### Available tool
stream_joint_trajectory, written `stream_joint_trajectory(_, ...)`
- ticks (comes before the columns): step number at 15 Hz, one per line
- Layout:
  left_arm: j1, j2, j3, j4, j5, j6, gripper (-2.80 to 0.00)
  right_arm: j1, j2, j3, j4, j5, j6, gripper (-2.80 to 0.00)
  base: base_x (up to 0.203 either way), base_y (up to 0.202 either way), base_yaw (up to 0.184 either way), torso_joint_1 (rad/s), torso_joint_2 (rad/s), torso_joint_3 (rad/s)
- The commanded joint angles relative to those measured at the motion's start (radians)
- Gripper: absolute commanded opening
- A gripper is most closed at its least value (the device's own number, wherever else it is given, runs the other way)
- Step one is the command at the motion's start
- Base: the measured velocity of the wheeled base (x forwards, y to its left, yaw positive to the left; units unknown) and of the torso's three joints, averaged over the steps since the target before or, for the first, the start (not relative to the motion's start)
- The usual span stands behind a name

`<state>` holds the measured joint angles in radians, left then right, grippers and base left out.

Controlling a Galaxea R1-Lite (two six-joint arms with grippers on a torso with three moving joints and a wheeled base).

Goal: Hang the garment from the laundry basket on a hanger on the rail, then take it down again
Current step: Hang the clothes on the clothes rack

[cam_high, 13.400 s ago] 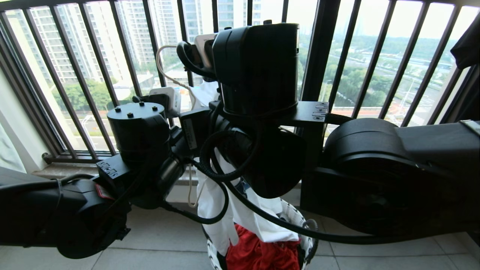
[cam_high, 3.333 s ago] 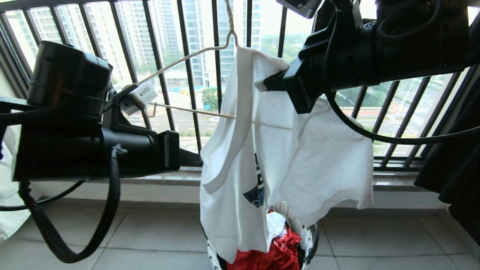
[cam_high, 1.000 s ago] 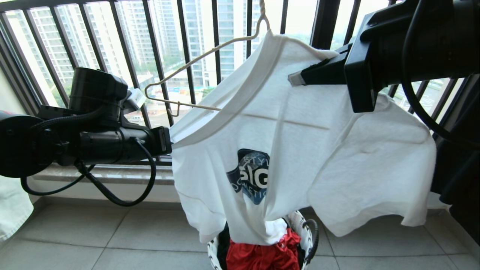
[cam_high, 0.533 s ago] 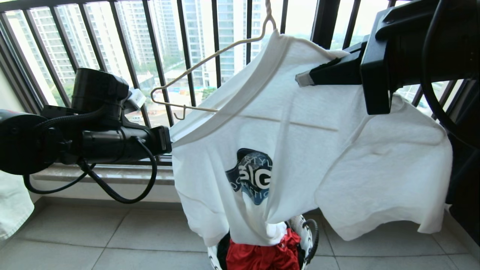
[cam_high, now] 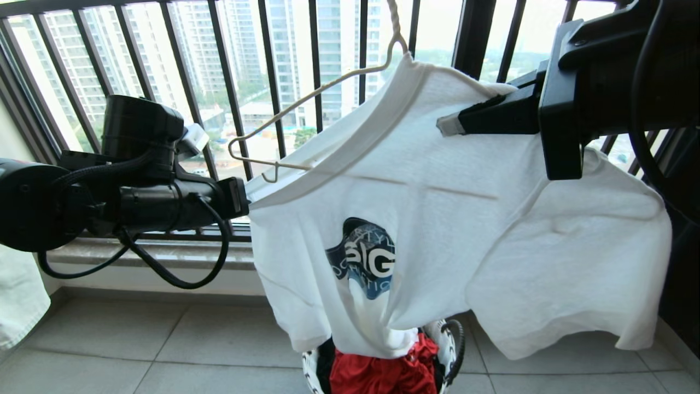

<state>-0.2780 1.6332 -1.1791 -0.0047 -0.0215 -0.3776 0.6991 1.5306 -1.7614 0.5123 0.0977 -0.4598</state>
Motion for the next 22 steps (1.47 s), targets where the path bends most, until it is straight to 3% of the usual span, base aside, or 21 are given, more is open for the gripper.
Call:
stream_joint_trajectory(1,0.020,-0.003,-0.004,-0.011,0.002,-0.001,-2.80,0.001,-0.006,0.032,0.005,0.002,-0.009,-2.80,0.000,0.000,0.000,0.000,0.00,0.000)
stream_joint_trajectory(18,0.048,-0.101,-0.006,-0.054,-0.019,-0.006,-2.80,-0.009,0.127,0.077,-0.013,0.002,-0.033,-2.80,0.000,0.000,0.000,0.000,0.00,0.000)
stream_joint_trajectory(22,0.032,-0.148,0.002,-0.042,-0.095,-0.013,-2.80,0.014,0.161,0.083,-0.070,0.009,0.087,-2.80,0.000,0.000,0.000,0.000,0.00,0.000)
